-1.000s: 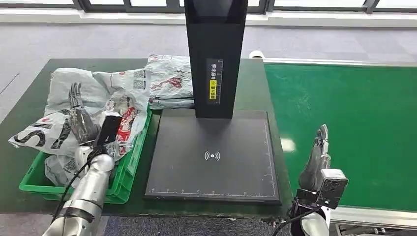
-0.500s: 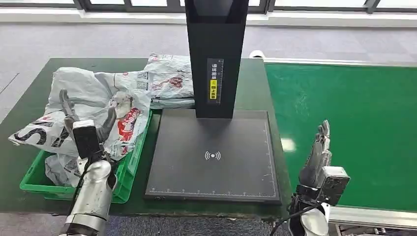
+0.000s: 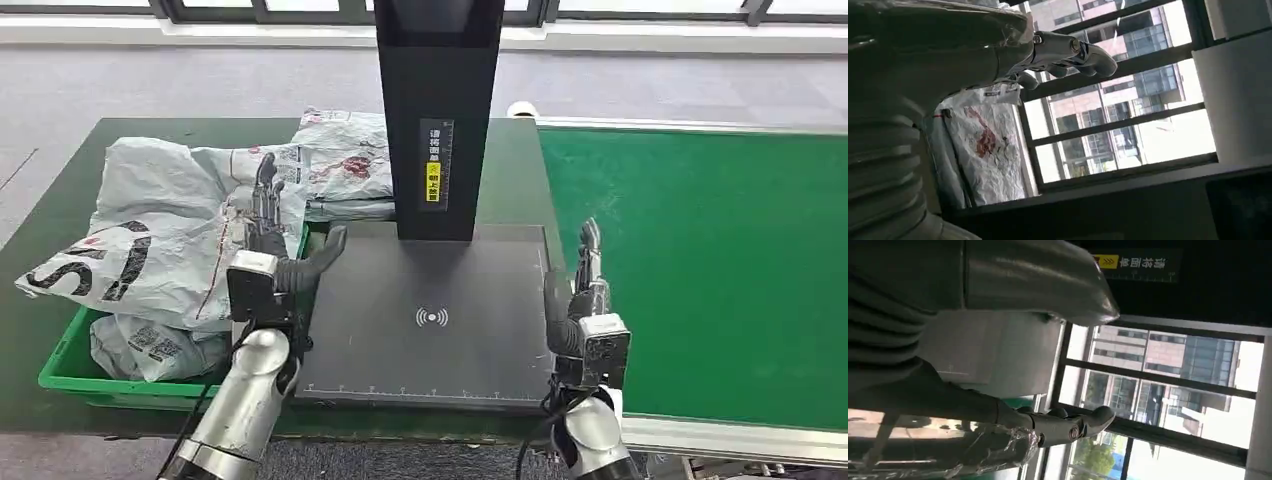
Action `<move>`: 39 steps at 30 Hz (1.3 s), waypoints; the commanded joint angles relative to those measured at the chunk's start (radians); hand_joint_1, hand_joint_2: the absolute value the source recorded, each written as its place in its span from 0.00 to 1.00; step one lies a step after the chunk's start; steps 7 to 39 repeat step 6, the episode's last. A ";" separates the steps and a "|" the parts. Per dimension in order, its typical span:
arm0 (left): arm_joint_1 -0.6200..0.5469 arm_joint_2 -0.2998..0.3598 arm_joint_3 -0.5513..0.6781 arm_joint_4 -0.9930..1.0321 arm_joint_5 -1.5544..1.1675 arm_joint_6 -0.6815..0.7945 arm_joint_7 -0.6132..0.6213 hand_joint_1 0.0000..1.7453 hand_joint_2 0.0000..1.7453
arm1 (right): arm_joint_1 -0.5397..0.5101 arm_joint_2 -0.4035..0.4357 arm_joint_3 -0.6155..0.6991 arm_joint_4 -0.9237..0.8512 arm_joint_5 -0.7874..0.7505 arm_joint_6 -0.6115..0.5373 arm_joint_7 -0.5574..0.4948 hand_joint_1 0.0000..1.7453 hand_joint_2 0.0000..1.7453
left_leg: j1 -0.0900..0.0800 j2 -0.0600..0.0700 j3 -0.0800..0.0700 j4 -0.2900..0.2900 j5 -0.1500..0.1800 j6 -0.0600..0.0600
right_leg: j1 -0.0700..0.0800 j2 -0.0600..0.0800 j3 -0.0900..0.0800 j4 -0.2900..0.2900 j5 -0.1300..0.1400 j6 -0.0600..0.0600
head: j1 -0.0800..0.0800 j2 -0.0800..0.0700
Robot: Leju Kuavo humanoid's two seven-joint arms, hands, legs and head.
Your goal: Moved the parcel from conveyor to table for the left to box.
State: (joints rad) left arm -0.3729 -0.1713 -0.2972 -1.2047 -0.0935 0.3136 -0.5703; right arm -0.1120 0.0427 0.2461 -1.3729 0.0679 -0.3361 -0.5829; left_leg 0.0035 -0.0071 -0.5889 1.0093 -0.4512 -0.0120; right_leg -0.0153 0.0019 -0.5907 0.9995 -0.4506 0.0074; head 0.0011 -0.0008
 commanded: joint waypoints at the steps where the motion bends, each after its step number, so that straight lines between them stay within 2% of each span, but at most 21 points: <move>1: -0.106 -0.047 -0.126 0.216 -0.054 0.059 0.052 0.00 1.00 | -0.094 0.039 0.136 0.157 0.052 -0.064 0.034 0.00 1.00 | 0.001 0.001 0.001 -0.001 0.001 0.000 | 0.001 0.000 0.001 -0.002 0.001 -0.001 | 0.000 0.000; 4: -0.170 -0.096 -0.147 0.359 -0.051 0.095 0.035 0.00 1.00 | -0.118 0.089 0.134 0.220 0.006 -0.075 0.044 0.00 1.00 | 0.002 0.000 0.000 0.000 0.001 0.000 | 0.002 -0.001 0.001 -0.002 0.001 -0.001 | 0.000 0.000; 6: -0.204 -0.104 -0.154 0.437 -0.031 0.084 0.015 0.00 1.00 | -0.121 0.101 0.119 0.230 -0.064 -0.044 0.043 0.00 1.00 | 0.001 -0.001 0.001 -0.001 0.001 0.000 | 0.001 -0.001 0.002 -0.002 0.001 0.000 | 0.000 0.000; 39: -0.204 -0.104 -0.154 0.437 -0.031 0.084 0.015 0.00 1.00 | -0.121 0.101 0.119 0.230 -0.064 -0.044 0.043 0.00 1.00 | 0.001 -0.001 0.001 -0.001 0.001 0.000 | 0.001 -0.001 0.002 -0.002 0.001 0.000 | 0.000 0.000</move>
